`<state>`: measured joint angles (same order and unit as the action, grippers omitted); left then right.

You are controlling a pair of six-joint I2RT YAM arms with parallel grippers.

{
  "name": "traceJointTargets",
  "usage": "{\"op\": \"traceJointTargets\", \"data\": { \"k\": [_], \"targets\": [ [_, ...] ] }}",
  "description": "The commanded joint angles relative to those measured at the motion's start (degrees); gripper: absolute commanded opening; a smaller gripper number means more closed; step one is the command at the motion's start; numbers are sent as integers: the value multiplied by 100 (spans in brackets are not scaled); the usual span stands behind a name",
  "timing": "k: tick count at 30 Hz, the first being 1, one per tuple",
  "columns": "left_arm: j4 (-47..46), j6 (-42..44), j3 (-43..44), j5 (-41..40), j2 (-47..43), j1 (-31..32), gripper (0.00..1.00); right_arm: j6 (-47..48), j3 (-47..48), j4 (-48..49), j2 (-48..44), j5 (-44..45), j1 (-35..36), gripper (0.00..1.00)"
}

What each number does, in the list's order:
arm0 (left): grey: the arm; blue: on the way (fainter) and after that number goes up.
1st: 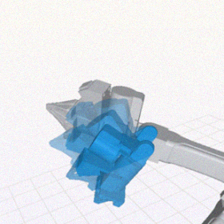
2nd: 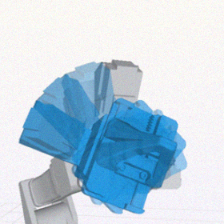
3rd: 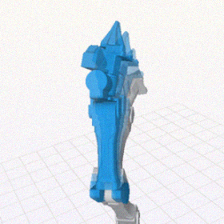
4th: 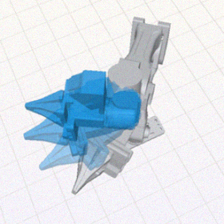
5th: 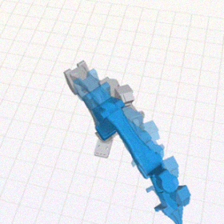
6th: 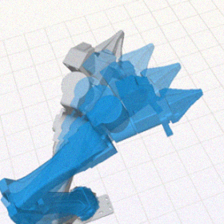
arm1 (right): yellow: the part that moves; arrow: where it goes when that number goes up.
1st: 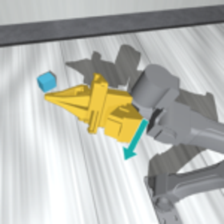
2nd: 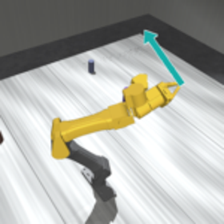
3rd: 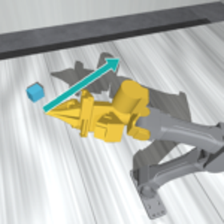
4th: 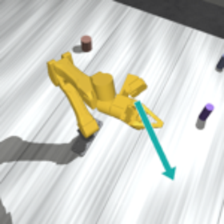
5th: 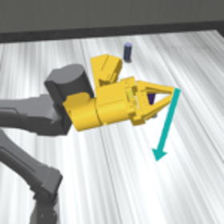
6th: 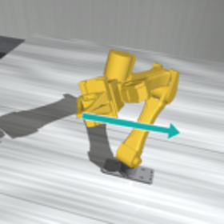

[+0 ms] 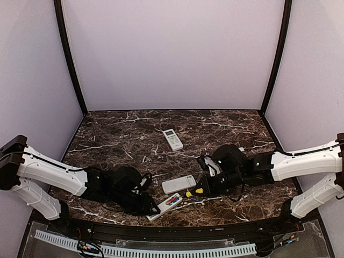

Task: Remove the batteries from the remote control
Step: Remove the battery at the corner of the board.

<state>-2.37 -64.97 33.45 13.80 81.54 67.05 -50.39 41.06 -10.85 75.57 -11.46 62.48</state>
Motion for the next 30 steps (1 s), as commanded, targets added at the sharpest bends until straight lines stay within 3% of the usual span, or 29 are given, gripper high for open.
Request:
{"op": "traceJointTargets", "data": {
  "k": [1, 14, 30],
  "targets": [
    [524, 115, -75, -197, 82, 18, 33, 229, 252, -188, 197, 94, 68, 0],
    [584, 154, -24, -246, 58, 19, 33, 76, 368, 270, 484, -684, 97, 0],
    [610, 186, 11, -348, -23, 19, 32, 54, 462, 227, 470, -658, 95, 0]
  ]
}}
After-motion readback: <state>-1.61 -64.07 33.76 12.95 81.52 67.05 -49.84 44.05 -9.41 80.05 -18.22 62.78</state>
